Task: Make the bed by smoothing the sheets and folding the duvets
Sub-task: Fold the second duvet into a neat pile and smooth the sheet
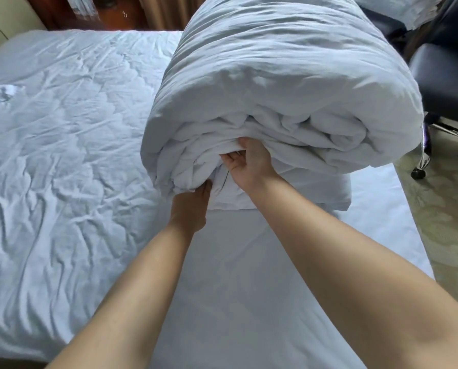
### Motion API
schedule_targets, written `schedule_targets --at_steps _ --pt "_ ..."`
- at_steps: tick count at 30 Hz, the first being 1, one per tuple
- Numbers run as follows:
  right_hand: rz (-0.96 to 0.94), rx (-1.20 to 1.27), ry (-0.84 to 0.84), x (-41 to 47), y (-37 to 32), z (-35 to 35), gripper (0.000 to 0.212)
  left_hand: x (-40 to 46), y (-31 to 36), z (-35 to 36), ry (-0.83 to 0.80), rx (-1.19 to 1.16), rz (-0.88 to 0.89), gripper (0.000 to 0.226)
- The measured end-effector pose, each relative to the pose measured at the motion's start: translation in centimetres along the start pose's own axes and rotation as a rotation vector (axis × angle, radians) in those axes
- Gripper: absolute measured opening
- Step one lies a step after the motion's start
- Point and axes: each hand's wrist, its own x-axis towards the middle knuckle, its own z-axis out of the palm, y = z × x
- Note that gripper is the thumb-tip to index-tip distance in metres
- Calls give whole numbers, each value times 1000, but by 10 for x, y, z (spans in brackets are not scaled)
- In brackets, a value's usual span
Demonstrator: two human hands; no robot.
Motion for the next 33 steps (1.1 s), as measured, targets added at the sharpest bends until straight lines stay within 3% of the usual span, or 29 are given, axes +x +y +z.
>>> schedule_targets --at_steps 4,8,10,14,17,20,22,24,29,31,33 --pt "-12 0 -25 1 8 -9 19 11 -9 4 -20 25 -109 80" --pt "-17 -142 -18 3 13 -31 18 16 -16 4 -77 -22 -170 56" --pt "-10 -212 52 5 15 -43 20 19 -16 3 -8 -98 -167 53" --pt "41 -294 120 11 21 -53 45 23 -5 -1 200 -469 -327 56" --pt "30 -334 135 21 18 -40 29 27 2 -4 255 -628 -382 38" --pt "-53 -130 70 29 10 -25 30 33 -7 -13 330 -699 -419 28" --pt "-101 -6 106 33 11 -34 31 38 -14 -15 390 -744 -460 27" --pt "-101 -33 175 39 20 -57 35 41 -16 -6 367 -831 -528 28" --pt "-33 -251 271 53 36 -83 47 41 -23 18 214 -1344 -677 21" --pt "-12 -250 269 47 37 -84 46 29 -22 10 242 -1671 -708 11" --pt "2 -217 273 35 37 -82 44 13 -16 -2 313 -1955 -882 24"
